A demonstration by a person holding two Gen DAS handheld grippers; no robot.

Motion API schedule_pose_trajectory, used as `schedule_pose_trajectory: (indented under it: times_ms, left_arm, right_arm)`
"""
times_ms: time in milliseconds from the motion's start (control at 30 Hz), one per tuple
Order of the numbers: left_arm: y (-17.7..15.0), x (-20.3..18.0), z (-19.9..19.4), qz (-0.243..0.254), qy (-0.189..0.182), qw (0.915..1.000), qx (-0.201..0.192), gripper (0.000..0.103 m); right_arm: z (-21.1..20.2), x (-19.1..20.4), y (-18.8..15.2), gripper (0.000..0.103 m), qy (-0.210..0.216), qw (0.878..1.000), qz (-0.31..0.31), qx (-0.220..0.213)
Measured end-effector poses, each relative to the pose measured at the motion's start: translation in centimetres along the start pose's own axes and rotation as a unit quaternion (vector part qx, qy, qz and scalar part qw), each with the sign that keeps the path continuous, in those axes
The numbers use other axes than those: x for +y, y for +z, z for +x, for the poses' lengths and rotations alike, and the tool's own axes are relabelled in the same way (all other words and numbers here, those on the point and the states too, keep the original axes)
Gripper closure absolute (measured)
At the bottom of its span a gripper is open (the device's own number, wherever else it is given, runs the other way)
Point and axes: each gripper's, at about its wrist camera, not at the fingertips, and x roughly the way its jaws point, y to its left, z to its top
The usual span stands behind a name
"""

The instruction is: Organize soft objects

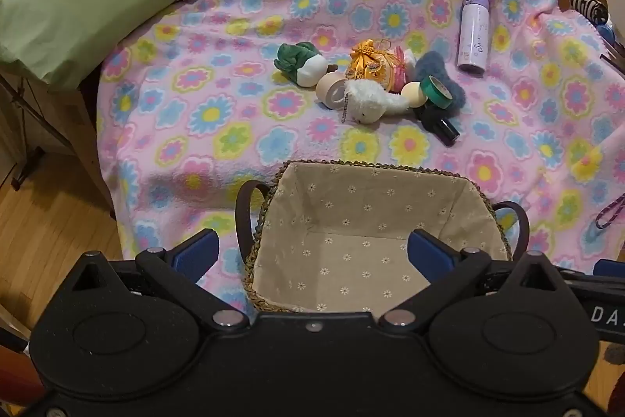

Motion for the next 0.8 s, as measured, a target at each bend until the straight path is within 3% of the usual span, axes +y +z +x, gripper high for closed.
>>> schedule_pose_trajectory:
  times_ms: [200,800]
  left_arm:
    - [0.65,0.2,0.55,-0.007,-0.007,0.9997,0.02,0.003]
    - [-0.28,0.19,0.55,-0.006,-0.003,0.9999,0.014,0.003]
  right_arm:
    - [-0.06,-0.12,0.03,0.0,0.004,1.0,0.001,0.001]
    - [0.07,-0.02,0.06,0.0,-0.001,1.0,0.002,0.006]
